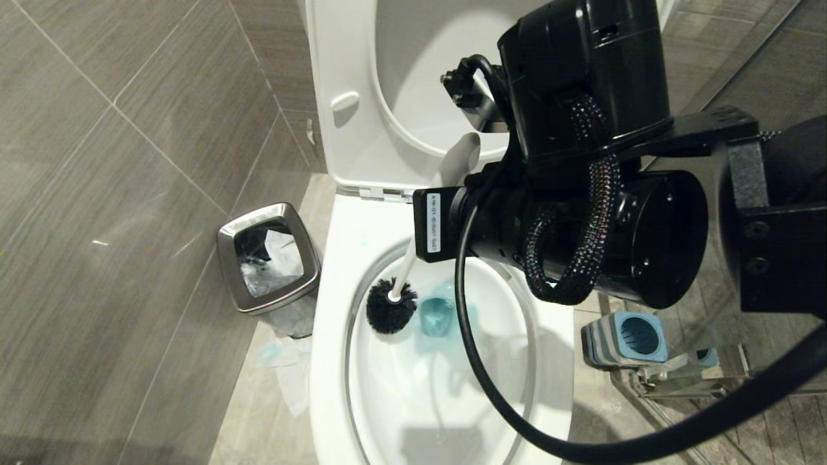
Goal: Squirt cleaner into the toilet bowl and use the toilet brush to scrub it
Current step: Scrub the toilet bowl
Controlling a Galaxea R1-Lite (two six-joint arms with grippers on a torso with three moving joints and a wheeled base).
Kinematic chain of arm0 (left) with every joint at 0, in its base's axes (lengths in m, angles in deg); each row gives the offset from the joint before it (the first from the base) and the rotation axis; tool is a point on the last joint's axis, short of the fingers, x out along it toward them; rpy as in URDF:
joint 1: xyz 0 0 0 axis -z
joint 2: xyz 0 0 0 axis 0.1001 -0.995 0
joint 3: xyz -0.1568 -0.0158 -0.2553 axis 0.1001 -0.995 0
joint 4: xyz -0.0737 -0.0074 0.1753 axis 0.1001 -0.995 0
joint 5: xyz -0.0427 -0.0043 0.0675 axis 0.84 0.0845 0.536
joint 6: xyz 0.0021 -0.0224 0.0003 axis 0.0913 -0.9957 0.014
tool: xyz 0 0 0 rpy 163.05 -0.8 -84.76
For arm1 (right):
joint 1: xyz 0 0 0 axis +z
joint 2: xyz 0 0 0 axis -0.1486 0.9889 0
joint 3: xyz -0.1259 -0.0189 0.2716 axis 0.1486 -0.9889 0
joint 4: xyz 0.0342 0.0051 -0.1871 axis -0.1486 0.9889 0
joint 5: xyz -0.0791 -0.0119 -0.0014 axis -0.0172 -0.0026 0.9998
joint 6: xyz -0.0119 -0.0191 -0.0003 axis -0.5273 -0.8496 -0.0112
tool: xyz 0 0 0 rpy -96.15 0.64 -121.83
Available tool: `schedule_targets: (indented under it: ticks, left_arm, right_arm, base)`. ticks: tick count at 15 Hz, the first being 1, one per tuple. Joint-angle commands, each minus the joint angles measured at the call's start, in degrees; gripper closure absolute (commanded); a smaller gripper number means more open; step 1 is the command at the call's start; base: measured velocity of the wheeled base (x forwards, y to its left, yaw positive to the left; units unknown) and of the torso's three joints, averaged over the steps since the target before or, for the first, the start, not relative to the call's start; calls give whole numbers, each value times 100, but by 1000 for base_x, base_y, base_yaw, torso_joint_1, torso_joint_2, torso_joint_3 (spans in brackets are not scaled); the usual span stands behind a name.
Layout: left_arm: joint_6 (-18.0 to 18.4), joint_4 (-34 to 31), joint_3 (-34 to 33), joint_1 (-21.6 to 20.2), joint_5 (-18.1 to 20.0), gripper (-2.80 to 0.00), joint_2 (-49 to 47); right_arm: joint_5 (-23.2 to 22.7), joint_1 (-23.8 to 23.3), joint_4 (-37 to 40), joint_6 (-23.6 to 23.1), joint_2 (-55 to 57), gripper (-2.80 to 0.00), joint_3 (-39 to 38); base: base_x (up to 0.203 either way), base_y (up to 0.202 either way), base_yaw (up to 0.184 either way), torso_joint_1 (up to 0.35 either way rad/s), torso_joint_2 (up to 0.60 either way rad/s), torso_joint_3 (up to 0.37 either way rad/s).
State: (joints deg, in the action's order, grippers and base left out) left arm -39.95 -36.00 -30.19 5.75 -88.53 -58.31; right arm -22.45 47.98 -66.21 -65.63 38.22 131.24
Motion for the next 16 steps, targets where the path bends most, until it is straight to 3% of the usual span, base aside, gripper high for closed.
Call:
schedule_targets:
  ticks: [1, 10, 16]
  left_arm:
    - [2, -3, 1, -3, 0, 0, 0]
    - [2, -3, 1, -6, 0, 0, 0]
    - [2, -3, 1, 0, 0, 0, 0]
  right_arm:
    - [16, 15, 5, 11, 17, 0, -41]
    - [239, 34, 13, 160, -150, 0, -757]
    - [324, -104, 163, 187, -150, 0, -753]
  base:
    - [0, 0, 0, -1, 1, 173]
    - [0, 0, 0, 3, 2, 198]
    - [0, 0, 0, -1, 2, 205]
